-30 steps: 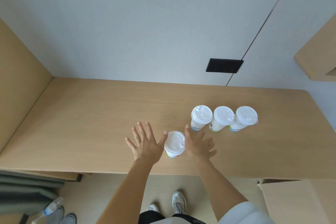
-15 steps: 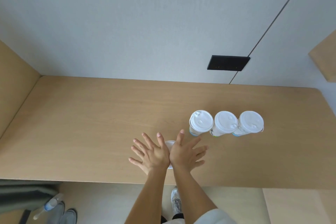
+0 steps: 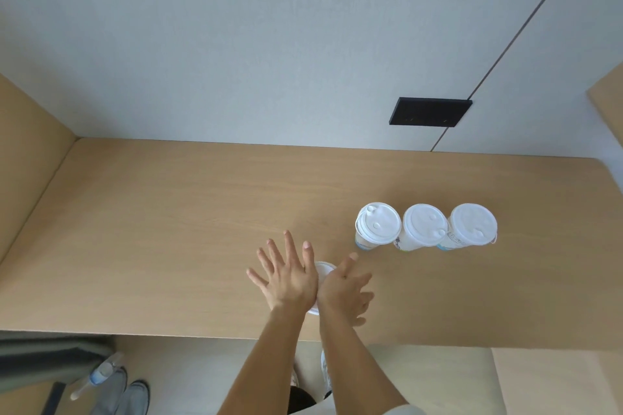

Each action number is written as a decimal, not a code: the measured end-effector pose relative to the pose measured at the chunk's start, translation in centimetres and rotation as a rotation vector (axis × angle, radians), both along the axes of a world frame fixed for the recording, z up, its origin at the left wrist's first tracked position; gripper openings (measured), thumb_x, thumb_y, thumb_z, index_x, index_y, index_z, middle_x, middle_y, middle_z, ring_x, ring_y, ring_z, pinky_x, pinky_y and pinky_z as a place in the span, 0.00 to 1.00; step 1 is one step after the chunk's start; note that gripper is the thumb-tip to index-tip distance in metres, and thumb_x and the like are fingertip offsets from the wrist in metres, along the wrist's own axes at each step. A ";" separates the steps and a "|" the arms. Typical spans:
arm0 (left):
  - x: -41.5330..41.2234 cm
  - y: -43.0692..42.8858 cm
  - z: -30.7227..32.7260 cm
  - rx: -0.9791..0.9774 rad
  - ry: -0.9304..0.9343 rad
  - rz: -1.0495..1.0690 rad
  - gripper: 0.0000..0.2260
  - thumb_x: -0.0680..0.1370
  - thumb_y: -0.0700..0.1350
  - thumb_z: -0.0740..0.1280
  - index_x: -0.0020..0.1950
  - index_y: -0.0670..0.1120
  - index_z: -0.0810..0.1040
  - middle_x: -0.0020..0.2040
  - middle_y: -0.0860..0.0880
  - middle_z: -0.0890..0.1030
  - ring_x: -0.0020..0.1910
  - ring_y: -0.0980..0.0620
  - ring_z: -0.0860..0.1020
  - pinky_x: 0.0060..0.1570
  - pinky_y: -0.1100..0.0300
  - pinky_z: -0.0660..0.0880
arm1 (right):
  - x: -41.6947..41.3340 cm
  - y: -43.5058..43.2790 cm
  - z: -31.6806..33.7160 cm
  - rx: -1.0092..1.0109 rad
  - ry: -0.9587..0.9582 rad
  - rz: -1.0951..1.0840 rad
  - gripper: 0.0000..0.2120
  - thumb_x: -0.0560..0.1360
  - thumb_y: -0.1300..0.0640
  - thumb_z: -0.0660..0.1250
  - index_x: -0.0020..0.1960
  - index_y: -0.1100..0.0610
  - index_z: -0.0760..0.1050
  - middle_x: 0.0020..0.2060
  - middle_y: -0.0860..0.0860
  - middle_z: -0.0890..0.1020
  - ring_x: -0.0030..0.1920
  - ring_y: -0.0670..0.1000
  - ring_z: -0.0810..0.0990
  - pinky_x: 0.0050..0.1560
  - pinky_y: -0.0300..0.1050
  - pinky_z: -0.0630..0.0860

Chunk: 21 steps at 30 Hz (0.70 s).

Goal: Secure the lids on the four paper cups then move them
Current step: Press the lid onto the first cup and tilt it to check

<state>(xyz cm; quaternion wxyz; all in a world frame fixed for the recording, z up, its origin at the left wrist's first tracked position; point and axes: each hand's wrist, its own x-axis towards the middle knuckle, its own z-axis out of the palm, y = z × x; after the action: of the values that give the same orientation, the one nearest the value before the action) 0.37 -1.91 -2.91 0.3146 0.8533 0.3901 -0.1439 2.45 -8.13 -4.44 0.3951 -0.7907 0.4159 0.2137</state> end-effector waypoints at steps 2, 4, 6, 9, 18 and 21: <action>0.4 1.0 -0.2 0.062 -0.060 -0.222 0.32 0.82 0.66 0.40 0.84 0.57 0.45 0.86 0.47 0.46 0.84 0.44 0.38 0.78 0.35 0.34 | -1.1 0.0 0.2 0.081 0.073 -0.154 0.39 0.82 0.30 0.43 0.82 0.54 0.59 0.78 0.65 0.64 0.78 0.66 0.64 0.79 0.66 0.55; 1.0 2.0 -0.1 0.122 -0.134 -0.418 0.37 0.77 0.69 0.36 0.84 0.57 0.50 0.86 0.49 0.48 0.84 0.46 0.39 0.79 0.37 0.35 | -2.1 -0.1 0.4 0.172 0.137 -0.279 0.40 0.82 0.31 0.46 0.81 0.59 0.60 0.76 0.68 0.64 0.76 0.70 0.65 0.78 0.66 0.58; 1.4 2.6 0.1 0.199 -0.173 -0.573 0.40 0.75 0.71 0.34 0.84 0.56 0.53 0.85 0.50 0.49 0.84 0.48 0.39 0.79 0.38 0.34 | -2.8 -0.3 0.8 0.246 0.166 -0.330 0.41 0.82 0.31 0.49 0.80 0.62 0.61 0.75 0.69 0.63 0.74 0.71 0.65 0.78 0.64 0.60; 1.5 3.1 0.8 0.300 -0.217 -0.686 0.45 0.73 0.74 0.29 0.83 0.55 0.56 0.85 0.50 0.53 0.84 0.47 0.42 0.79 0.37 0.37 | -3.2 -1.1 1.0 0.200 0.170 -0.233 0.41 0.82 0.29 0.48 0.81 0.60 0.60 0.75 0.66 0.65 0.74 0.68 0.66 0.78 0.63 0.60; -1.9 0.7 1.9 0.045 0.009 0.027 0.35 0.82 0.67 0.43 0.85 0.51 0.48 0.85 0.45 0.52 0.84 0.42 0.44 0.78 0.34 0.39 | 1.2 -2.4 0.7 0.124 -0.231 0.539 0.33 0.82 0.31 0.47 0.70 0.52 0.75 0.65 0.53 0.79 0.69 0.57 0.74 0.67 0.54 0.68; -1.9 0.0 1.0 0.010 0.096 0.142 0.36 0.81 0.69 0.41 0.85 0.51 0.46 0.85 0.44 0.53 0.84 0.41 0.45 0.77 0.32 0.38 | 1.4 -1.8 -0.6 0.074 -0.238 0.730 0.31 0.84 0.35 0.47 0.73 0.53 0.72 0.65 0.55 0.78 0.68 0.60 0.74 0.67 0.53 0.68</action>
<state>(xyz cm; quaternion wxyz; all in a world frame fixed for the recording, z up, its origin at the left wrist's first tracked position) -1.53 -1.90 -1.92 0.3009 0.8171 0.4651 -0.1598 3.88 -9.89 -5.01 0.3671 -0.8912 0.0503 0.2618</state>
